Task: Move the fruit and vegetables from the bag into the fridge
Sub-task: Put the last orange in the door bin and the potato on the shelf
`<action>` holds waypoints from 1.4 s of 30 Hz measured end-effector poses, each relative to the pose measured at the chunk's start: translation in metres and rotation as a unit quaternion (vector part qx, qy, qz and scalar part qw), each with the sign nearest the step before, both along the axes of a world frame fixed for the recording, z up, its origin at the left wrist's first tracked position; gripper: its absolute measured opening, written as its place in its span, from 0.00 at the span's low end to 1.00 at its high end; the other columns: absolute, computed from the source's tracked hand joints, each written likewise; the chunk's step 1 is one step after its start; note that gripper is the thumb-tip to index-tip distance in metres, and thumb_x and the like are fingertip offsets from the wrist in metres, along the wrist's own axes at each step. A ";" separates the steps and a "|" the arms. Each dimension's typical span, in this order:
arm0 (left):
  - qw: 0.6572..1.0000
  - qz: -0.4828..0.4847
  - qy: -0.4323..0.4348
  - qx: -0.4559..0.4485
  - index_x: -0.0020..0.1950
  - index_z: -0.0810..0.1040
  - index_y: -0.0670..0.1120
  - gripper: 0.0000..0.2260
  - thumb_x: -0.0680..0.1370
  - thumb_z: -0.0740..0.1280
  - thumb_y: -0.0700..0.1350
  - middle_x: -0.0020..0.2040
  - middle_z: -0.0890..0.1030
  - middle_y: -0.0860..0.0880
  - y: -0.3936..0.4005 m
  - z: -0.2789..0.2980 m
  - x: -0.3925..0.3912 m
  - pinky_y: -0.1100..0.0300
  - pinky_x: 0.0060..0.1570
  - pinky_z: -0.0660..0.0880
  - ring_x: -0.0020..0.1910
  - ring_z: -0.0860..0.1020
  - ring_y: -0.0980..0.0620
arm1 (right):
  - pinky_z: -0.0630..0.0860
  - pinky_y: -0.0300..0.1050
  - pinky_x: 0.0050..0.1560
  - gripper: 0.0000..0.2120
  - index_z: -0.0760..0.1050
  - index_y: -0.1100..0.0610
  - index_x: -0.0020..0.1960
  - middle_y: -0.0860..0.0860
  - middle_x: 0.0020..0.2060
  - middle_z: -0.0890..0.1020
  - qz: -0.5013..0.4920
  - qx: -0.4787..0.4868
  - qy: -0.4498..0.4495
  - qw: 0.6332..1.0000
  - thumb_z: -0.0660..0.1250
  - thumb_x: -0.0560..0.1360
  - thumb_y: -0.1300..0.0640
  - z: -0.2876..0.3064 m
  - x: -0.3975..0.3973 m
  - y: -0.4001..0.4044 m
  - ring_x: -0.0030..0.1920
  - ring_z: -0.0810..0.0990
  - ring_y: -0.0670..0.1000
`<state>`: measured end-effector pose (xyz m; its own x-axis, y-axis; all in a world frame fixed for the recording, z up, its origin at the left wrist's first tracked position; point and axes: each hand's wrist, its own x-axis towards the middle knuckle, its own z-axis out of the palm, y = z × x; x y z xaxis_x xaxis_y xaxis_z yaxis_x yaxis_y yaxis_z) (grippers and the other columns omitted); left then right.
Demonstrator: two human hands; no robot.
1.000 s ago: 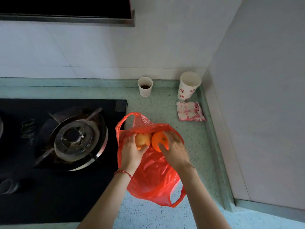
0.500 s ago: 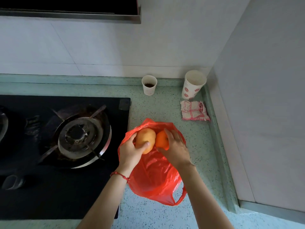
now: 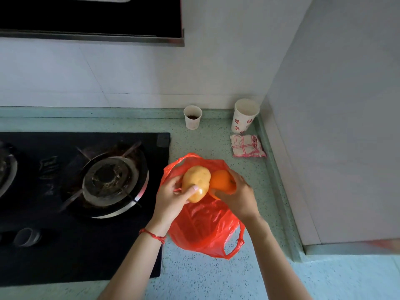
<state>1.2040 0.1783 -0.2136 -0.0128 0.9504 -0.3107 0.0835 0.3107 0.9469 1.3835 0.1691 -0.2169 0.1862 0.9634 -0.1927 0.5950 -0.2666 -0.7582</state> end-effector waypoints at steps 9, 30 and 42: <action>0.998 -0.029 -0.061 0.017 0.49 0.77 0.56 0.14 0.67 0.75 0.43 0.45 0.82 0.51 -0.032 0.013 -0.027 0.57 0.38 0.80 0.42 0.82 0.58 | 0.72 0.44 0.52 0.33 0.69 0.49 0.66 0.46 0.51 0.75 -0.070 0.039 0.070 0.994 0.76 0.64 0.51 0.028 -0.006 -0.045 0.51 0.74 0.48; 0.974 0.224 0.027 -0.025 0.61 0.75 0.47 0.37 0.55 0.73 0.60 0.51 0.82 0.46 -0.138 -0.001 -0.042 0.48 0.47 0.80 0.48 0.81 0.51 | 0.71 0.41 0.53 0.39 0.68 0.50 0.67 0.47 0.53 0.75 0.127 0.037 0.116 0.984 0.73 0.59 0.41 0.026 -0.006 -0.071 0.54 0.74 0.47; 0.873 0.479 0.055 -0.072 0.60 0.75 0.44 0.28 0.63 0.76 0.51 0.49 0.81 0.44 -0.277 0.008 -0.054 0.48 0.46 0.79 0.46 0.80 0.45 | 0.69 0.45 0.56 0.31 0.68 0.48 0.67 0.47 0.56 0.74 0.333 -0.040 0.150 0.930 0.74 0.67 0.53 0.013 -0.076 -0.107 0.56 0.72 0.49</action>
<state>1.1505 -0.0988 -0.2058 -0.8177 0.4386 -0.3728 -0.1918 0.4031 0.8948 1.3072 0.0623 -0.2037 -0.5199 0.8264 -0.2164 0.4139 0.0221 -0.9100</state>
